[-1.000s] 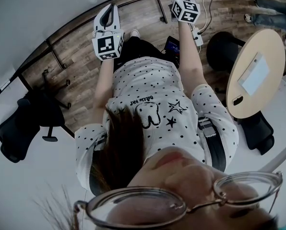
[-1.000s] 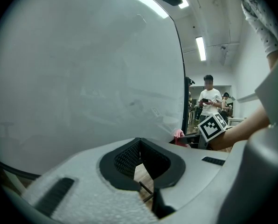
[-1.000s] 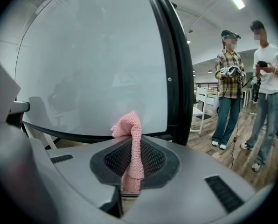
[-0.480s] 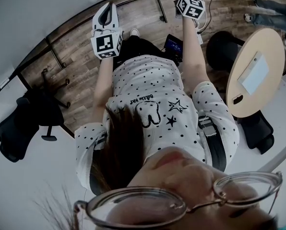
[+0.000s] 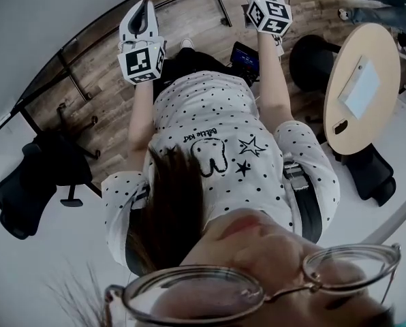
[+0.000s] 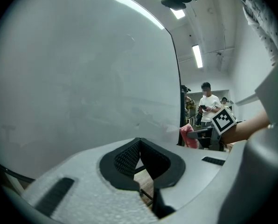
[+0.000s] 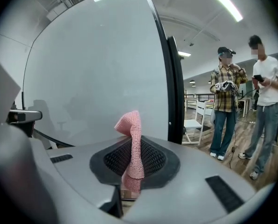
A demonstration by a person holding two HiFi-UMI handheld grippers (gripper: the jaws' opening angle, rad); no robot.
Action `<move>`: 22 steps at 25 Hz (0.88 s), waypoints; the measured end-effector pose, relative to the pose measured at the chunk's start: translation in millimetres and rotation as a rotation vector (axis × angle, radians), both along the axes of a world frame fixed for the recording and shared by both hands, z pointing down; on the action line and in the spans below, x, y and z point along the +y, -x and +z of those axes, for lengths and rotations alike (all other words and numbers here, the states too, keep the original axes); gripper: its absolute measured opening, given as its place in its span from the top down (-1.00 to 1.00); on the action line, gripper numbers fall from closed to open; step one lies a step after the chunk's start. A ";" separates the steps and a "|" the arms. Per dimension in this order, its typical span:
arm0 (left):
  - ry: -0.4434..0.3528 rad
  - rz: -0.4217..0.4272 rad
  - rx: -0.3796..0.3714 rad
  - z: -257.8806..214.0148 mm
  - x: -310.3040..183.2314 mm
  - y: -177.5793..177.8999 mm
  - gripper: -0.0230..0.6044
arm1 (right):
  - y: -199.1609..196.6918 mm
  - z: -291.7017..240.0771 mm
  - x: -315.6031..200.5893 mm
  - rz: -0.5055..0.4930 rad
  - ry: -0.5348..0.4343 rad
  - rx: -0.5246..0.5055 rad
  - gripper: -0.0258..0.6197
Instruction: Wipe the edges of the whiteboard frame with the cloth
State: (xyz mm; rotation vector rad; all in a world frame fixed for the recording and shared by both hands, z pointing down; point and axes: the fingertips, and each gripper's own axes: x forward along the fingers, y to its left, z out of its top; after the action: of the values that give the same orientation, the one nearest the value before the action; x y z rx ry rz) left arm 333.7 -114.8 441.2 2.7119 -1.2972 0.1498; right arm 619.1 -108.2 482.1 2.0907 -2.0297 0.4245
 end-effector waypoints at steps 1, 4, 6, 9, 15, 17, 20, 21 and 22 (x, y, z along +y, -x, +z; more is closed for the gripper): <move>-0.014 -0.002 0.007 -8.5 4.2 7.1 0.87 | 9.4 -11.8 6.4 -0.005 -0.021 -0.002 0.81; -0.070 -0.023 0.034 -40.5 17.6 40.3 0.87 | 54.2 -54.7 21.3 -0.051 -0.099 0.000 0.82; -0.095 -0.046 0.048 -61.0 26.1 64.5 0.87 | 90.2 -81.3 31.2 -0.086 -0.142 -0.011 0.81; -0.090 -0.069 0.051 -82.3 50.9 99.5 0.87 | 149.2 -107.1 62.9 -0.132 -0.156 -0.027 0.81; -0.123 -0.135 0.028 -119.1 94.2 167.0 0.87 | 264.3 -149.8 105.7 -0.280 -0.208 -0.048 0.82; -0.114 -0.146 0.029 -126.0 116.1 182.8 0.87 | 293.3 -158.0 128.3 -0.318 -0.208 -0.075 0.82; -0.099 -0.152 0.035 -136.0 147.2 190.8 0.87 | 317.3 -167.9 158.7 -0.364 -0.209 -0.098 0.82; -0.097 -0.152 0.040 -139.4 154.2 189.3 0.87 | 319.8 -169.9 165.1 -0.376 -0.207 -0.097 0.81; -0.093 -0.152 0.045 -142.0 160.2 187.0 0.87 | 320.6 -170.2 170.5 -0.384 -0.202 -0.093 0.81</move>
State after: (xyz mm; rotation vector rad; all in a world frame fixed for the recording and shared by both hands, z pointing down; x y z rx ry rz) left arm 146.7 45.3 299.2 2.6605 -1.5268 0.0124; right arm 298.5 62.2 311.9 1.7415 -2.5510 0.2646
